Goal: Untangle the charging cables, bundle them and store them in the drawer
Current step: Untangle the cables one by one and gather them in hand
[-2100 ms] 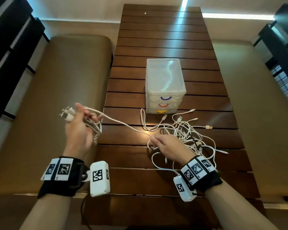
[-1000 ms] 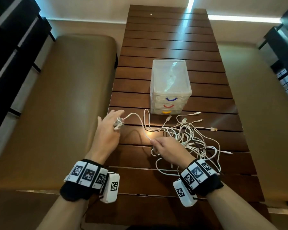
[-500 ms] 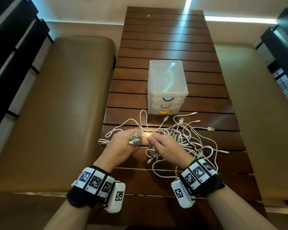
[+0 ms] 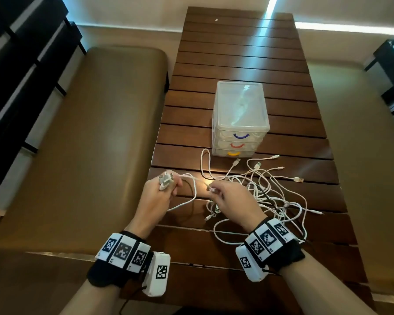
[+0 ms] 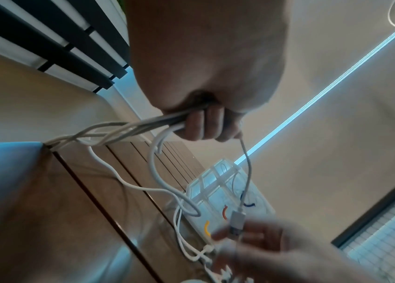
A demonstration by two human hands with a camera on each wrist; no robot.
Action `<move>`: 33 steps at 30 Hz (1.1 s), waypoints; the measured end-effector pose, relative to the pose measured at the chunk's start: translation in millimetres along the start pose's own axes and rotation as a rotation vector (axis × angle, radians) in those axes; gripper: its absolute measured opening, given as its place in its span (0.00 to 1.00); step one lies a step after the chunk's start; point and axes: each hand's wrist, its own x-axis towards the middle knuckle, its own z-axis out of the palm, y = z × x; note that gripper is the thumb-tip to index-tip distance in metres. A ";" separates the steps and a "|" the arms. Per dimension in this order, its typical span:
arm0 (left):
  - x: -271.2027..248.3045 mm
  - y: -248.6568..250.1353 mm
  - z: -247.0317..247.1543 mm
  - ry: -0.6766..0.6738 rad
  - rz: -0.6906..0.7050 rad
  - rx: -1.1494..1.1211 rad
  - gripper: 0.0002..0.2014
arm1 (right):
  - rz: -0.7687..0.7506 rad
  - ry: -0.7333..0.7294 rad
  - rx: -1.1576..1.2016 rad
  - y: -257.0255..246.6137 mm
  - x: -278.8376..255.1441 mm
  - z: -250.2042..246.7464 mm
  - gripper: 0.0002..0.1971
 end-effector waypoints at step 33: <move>18.4 -22.8 -61.1 0.325 -0.216 0.209 0.16 | -0.043 -0.313 -0.244 -1.0 -12.3 11.8 0.12</move>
